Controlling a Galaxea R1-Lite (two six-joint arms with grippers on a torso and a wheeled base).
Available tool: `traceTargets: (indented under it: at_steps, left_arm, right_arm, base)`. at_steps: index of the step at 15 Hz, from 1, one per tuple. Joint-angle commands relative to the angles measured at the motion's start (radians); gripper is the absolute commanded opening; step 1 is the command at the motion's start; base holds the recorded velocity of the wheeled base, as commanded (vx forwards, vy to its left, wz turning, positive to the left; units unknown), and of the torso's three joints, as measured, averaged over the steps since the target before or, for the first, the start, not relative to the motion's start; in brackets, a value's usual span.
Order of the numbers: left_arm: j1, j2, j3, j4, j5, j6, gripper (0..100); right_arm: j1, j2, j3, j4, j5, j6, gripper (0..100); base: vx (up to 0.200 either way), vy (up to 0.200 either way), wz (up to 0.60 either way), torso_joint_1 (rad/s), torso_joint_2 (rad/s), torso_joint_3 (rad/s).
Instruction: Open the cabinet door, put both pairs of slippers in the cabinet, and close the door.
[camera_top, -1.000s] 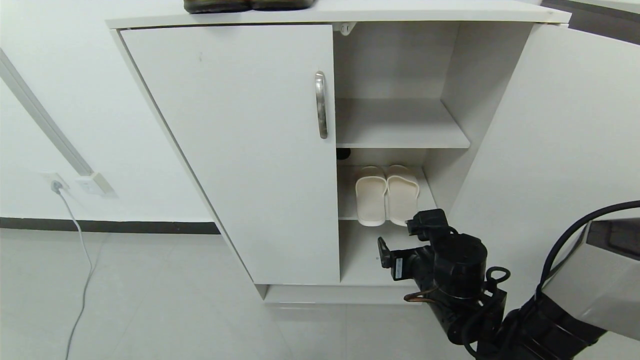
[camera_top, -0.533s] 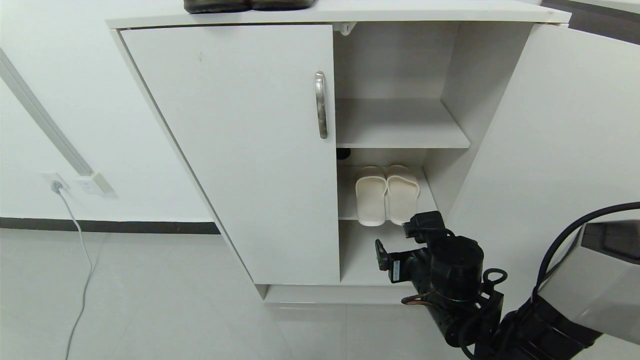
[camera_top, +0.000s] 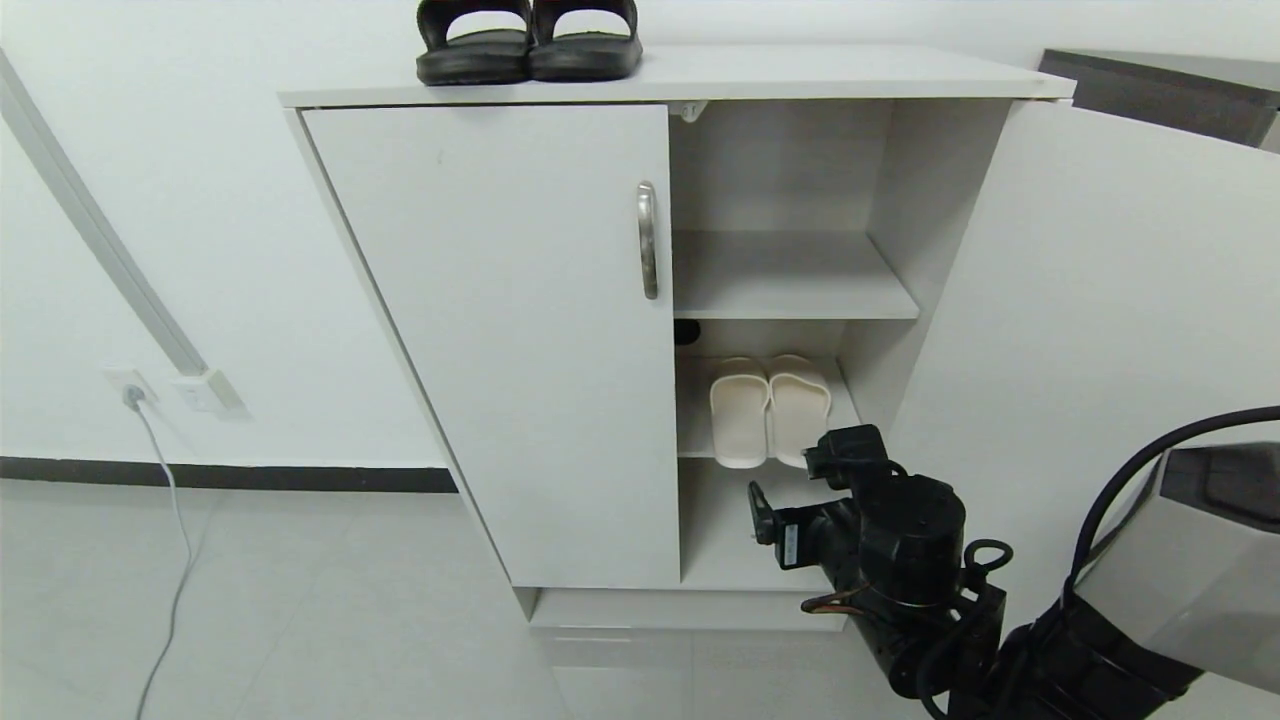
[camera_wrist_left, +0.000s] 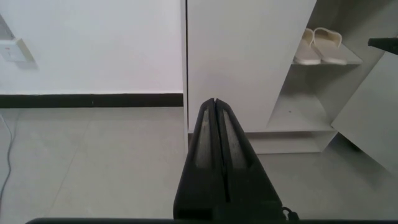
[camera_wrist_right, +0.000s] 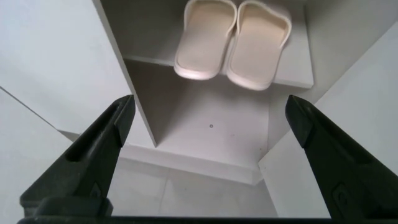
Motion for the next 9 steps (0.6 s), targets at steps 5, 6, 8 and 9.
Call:
traceTargets:
  at_steps: [5,6,8,9]
  left_arm:
    - [0.0,0.001,0.0,0.0,-0.001,0.001,0]
    - [0.0,0.001,0.0,0.0,-0.001,0.001,0]
    - [0.0,0.001,0.0,0.0,-0.001,0.001,0]
    - [0.0,0.001,0.0,0.0,-0.003,0.001,0]
  right_arm:
    - [0.0,0.014,-0.007,-0.001,0.0,0.0,100]
    - [0.0,0.012,-0.007,-0.001,0.0,0.0,100]
    - [0.0,0.011,-0.007,-0.001,0.0,0.0,100]
    - [0.0,0.011,-0.007,-0.001,0.0,0.0,100]
  base:
    - [0.0,0.0,0.0,0.003,0.0,0.202]
    - [0.0,0.0,0.0,0.002,0.0,0.163]
    - [0.0,0.0,0.0,0.001,0.0,0.062]
    - [0.0,0.0,0.0,0.0,0.0,0.0]
